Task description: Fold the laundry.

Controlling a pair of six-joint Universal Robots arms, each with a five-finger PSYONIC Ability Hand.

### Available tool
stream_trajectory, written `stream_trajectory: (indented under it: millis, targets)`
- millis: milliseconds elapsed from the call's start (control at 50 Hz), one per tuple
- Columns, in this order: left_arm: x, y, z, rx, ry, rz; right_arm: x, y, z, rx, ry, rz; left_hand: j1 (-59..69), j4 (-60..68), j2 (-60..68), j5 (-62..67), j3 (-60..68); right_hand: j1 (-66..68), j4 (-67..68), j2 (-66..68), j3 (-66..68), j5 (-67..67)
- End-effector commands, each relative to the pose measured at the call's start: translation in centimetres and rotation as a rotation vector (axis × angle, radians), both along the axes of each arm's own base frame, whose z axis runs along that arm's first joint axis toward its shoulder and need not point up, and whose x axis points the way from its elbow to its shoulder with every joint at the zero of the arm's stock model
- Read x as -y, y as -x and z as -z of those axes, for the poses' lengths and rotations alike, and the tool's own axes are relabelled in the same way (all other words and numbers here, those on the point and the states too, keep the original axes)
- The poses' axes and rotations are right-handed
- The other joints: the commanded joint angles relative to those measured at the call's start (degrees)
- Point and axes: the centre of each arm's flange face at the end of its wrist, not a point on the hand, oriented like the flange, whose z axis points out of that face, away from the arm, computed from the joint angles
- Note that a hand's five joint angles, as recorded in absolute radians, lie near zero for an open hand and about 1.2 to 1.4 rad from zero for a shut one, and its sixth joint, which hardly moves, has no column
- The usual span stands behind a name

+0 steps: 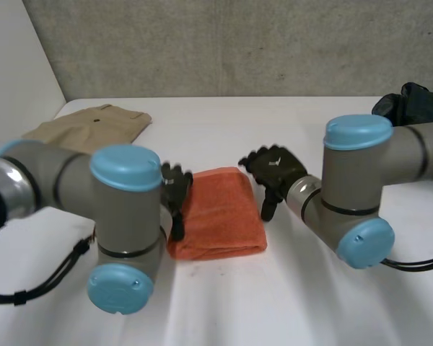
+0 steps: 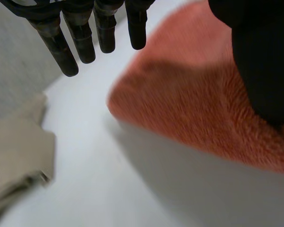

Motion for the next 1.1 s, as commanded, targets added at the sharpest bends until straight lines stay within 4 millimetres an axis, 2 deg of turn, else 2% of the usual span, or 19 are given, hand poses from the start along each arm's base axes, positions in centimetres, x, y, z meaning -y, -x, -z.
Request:
stream_trajectory:
  millis: [20,100,180,240,260,340,420,480,600,660,740,820,840,940,1000,1020,1060,1100]
  targets:
    - [-0.5,0.6,-6.8,-0.166,0.167,0.067,-1.8,0.8,-2.9,0.098,0.191,-0.003,-0.68,-0.34,-0.41,-0.29,-0.42,-3.29,-2.76,-2.40,-2.45,-2.93]
    - [-1.1,0.9,-8.4,-0.218,0.196,0.159,-4.1,1.3,-2.6,0.114,0.228,-0.029,-0.68,-0.34,-0.41,-0.29,-0.42,-3.29,-2.76,-2.40,-2.45,-2.93]
    - [-2.1,1.0,-9.3,-0.247,0.196,0.257,-8.3,0.6,0.1,0.076,0.180,-0.121,-0.68,-0.34,-0.41,-0.30,-0.42,-3.29,-2.76,-2.40,-2.45,-2.93]
    - [-2.6,1.1,-9.3,-0.258,0.179,0.320,-9.4,0.3,1.1,0.066,0.162,-0.150,-0.68,-0.34,-0.41,-0.30,-0.42,-3.29,-2.76,-2.40,-2.45,-2.93]
    - [-2.5,1.1,-9.3,-0.261,0.176,0.329,-9.7,0.1,2.3,0.055,0.148,-0.163,-0.68,-0.34,-0.41,-0.30,-0.42,-3.29,-2.76,-2.40,-2.45,-2.93]
    - [-1.9,0.7,-9.0,-0.265,0.163,0.326,-9.3,-0.3,4.4,0.042,0.153,-0.171,-0.34,0.00,-0.08,0.04,-0.08,-3.29,-2.76,-2.40,-2.45,-2.93]
    - [-1.9,0.7,-8.9,-0.273,0.154,0.321,-8.5,-1.1,5.1,0.031,0.202,-0.181,-0.34,0.00,-0.07,0.04,-0.08,-3.29,-2.76,-2.40,-2.45,-2.93]
    - [-1.8,0.7,-8.7,-0.276,0.147,0.320,-7.9,-1.3,5.8,0.010,0.223,-0.179,-0.17,0.17,0.09,0.21,0.08,2.16,2.69,3.05,3.00,2.52]
    - [-1.7,0.6,-8.7,-0.287,0.139,0.315,-6.9,-2.1,6.3,-0.009,0.255,-0.186,-0.17,0.17,0.09,0.21,0.08,32.07,32.60,32.96,32.91,32.43]
    - [-1.7,0.6,-8.6,-0.288,0.137,0.314,-6.5,-2.2,6.0,0.001,0.267,-0.184,-0.01,0.33,0.26,0.38,0.25,39.67,40.20,40.56,40.51,40.03]
    - [-1.7,0.6,-8.6,-0.287,0.135,0.314,-6.1,-2.6,5.6,0.016,0.275,-0.184,0.00,0.33,0.26,0.38,0.25,37.34,37.87,38.24,38.18,37.70]
    - [-1.7,0.6,-8.6,-0.288,0.138,0.313,-6.0,-2.7,5.8,0.013,0.275,-0.188,0.00,0.33,0.26,0.38,0.25,13.34,13.87,14.23,14.18,13.70]
    - [-1.7,0.6,-8.6,-0.288,0.138,0.313,-6.0,-2.7,5.9,0.011,0.272,-0.187,0.16,0.50,0.43,0.54,0.42,11.28,11.81,12.17,12.12,11.64]
    - [-1.7,0.6,-8.6,-0.289,0.136,0.312,-5.9,-2.7,5.9,0.011,0.267,-0.180,0.16,0.50,0.43,0.55,0.42,11.41,11.94,12.31,12.25,11.77]
    - [-1.7,0.6,-8.6,-0.289,0.136,0.312,-5.8,-2.7,5.9,0.016,0.266,-0.183,0.16,0.50,0.43,0.55,0.42,26.50,27.03,27.39,27.34,26.86]
    - [-1.7,0.6,-8.6,-0.289,0.136,0.312,-5.6,-2.9,5.8,0.020,0.273,-0.186,0.16,0.50,0.43,0.55,0.42,46.71,47.24,47.61,47.56,47.07]
    - [-1.7,0.6,-8.6,-0.290,0.135,0.312,-5.4,-3.0,5.8,0.023,0.278,-0.186,0.16,0.50,0.43,0.55,0.42,62.65,63.18,63.54,63.49,63.01]
    - [-1.7,0.6,-8.7,-0.298,0.134,0.312,-4.9,-3.4,5.9,0.022,0.290,-0.182,0.16,0.50,0.43,0.55,0.42,66.71,67.24,67.60,67.55,67.07]
